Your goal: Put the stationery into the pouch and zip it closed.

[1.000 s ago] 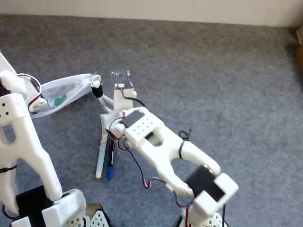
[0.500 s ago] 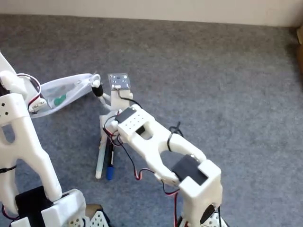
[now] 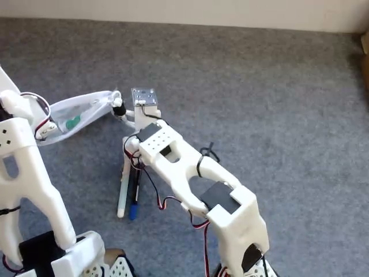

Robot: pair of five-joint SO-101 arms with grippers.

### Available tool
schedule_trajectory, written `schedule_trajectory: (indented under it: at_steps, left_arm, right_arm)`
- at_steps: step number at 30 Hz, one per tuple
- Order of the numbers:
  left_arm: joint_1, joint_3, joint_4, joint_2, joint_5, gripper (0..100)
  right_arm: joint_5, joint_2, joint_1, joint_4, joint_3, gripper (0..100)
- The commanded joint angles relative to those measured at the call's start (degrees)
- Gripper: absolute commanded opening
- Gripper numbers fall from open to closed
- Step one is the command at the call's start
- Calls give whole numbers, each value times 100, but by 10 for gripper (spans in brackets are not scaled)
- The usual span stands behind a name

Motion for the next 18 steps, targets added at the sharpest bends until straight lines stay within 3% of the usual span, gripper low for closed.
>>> schedule_trajectory:
  at_steps: [1,9,18]
  left_arm:
    - [-145,57,-149,92,79,7]
    - [-145,57,-141,92,79,7]
    - [-145,57,-141,92,79,7]
  right_arm:
    - [158,-57,13,286,-277,80]
    - [387,-57,13,875,-277,77]
    - [1310,-101,4,1710,-277,77]
